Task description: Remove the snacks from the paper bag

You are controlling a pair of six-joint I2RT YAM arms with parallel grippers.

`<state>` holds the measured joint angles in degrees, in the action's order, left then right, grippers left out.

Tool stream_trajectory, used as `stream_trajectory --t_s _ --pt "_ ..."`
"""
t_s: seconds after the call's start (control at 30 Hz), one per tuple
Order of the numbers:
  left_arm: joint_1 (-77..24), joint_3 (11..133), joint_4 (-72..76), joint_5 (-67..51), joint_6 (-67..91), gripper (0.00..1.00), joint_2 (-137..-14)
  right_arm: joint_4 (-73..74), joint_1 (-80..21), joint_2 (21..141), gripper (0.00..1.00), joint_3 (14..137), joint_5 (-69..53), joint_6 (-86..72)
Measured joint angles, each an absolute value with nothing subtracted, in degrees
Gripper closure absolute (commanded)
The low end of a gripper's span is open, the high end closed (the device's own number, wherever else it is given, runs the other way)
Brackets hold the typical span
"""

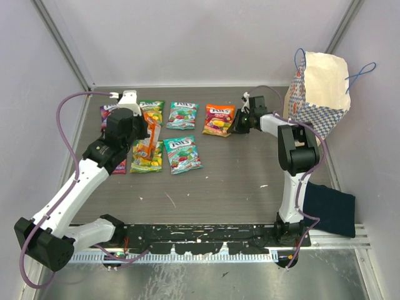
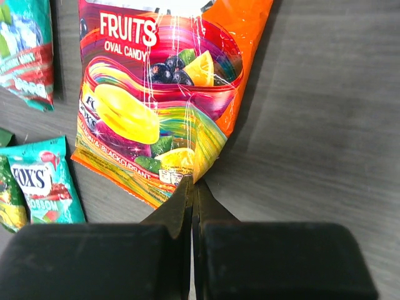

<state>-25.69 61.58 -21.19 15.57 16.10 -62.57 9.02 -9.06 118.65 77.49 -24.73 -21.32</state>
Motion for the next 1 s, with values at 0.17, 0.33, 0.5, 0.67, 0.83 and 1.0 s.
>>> stream_trajectory --t_s 0.17,0.33,0.5,0.67,0.83,1.0 --pt "-25.69 61.6 -21.28 15.09 16.23 1.0 -62.57 10.31 -8.16 120.16 0.91 80.68 -25.21 -19.94" --pt "-25.69 61.71 -21.21 13.39 17.08 1.0 -62.57 11.9 -7.29 120.09 0.31 82.5 -25.17 -18.5" --pt "-25.69 61.71 -20.43 8.56 17.06 1.0 -62.57 12.69 -6.55 117.75 0.0 82.35 -23.51 -17.5" --pt "-25.69 61.65 -18.65 2.39 16.53 1.0 -62.11 11.99 -6.13 109.01 0.0 78.87 -19.05 -17.72" --pt "-25.69 60.03 -15.55 -5.52 14.68 1.0 -60.2 7.05 -6.02 95.55 0.0 70.15 -13.63 -19.29" --pt "-25.69 58.65 -12.62 -11.88 13.1 1.0 -59.57 0.43 -7.05 81.06 0.07 58.06 -10.87 -22.59"
